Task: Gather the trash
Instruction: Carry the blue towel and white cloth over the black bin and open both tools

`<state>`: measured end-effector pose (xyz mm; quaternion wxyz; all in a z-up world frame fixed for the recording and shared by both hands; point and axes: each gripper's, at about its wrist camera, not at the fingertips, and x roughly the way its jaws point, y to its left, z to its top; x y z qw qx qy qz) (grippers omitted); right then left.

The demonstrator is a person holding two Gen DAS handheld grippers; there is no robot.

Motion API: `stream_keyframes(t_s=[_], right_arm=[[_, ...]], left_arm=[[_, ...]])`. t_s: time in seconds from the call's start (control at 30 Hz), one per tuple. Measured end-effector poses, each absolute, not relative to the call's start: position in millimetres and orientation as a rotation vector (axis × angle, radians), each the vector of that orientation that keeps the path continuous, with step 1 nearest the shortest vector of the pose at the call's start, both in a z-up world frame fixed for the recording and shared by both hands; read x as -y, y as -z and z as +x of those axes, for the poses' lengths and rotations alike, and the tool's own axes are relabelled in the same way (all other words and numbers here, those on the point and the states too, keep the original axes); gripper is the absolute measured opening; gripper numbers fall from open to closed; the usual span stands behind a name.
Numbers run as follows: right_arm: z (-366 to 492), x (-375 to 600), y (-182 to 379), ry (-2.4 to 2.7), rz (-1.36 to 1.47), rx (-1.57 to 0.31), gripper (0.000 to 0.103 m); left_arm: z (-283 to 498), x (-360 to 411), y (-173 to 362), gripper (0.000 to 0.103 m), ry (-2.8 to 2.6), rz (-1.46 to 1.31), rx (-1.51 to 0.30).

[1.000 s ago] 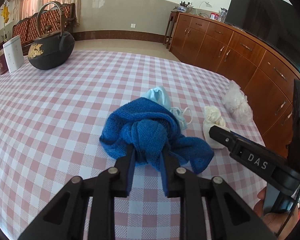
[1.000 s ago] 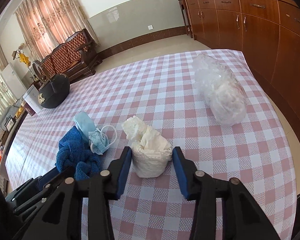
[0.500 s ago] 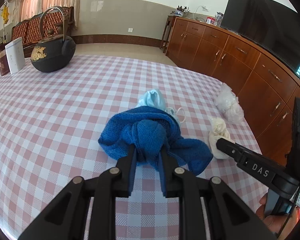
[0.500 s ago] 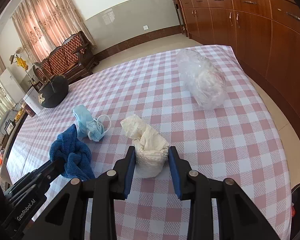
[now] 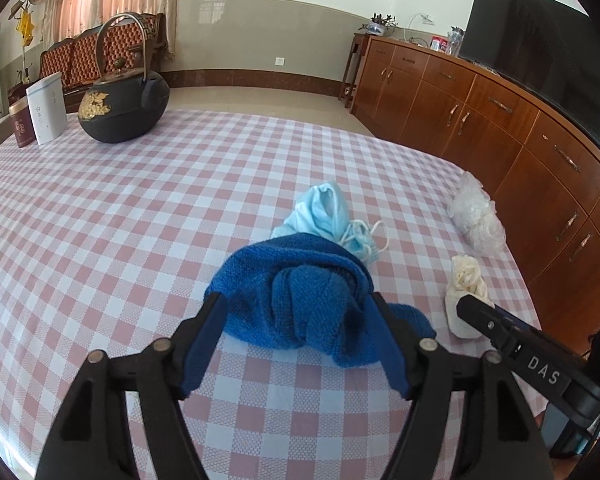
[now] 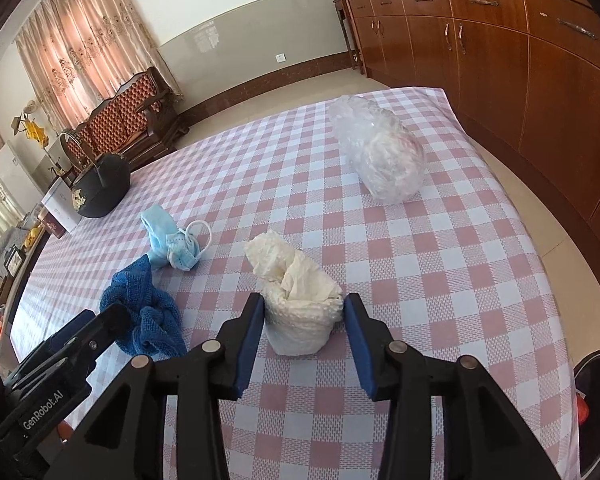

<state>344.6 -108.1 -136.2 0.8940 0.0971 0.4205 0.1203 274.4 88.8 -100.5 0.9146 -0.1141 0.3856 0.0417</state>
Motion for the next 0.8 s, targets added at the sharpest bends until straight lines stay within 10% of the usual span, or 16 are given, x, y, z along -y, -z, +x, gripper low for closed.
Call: stream_keyframes(t_s=[0.17, 0.4, 0.8], right_arm=[[350.8, 107.1, 134.9, -0.243, 0.203, -0.866, 0.055], [354.2, 91.6, 135.4, -0.262, 0.135, -0.867, 0.052], [333.6, 100.8, 124.4, -0.290, 0.153, -0.827, 0.039]], left_arm=[[286.0, -86.3, 110.9, 0.070, -0.065, -0.236, -0.827], [280.5, -71.1, 109.6, 0.039, -0.051, -0.160, -0.802], [249.2, -64.6, 94.4, 0.033, 0.018, -0.143, -0.733]])
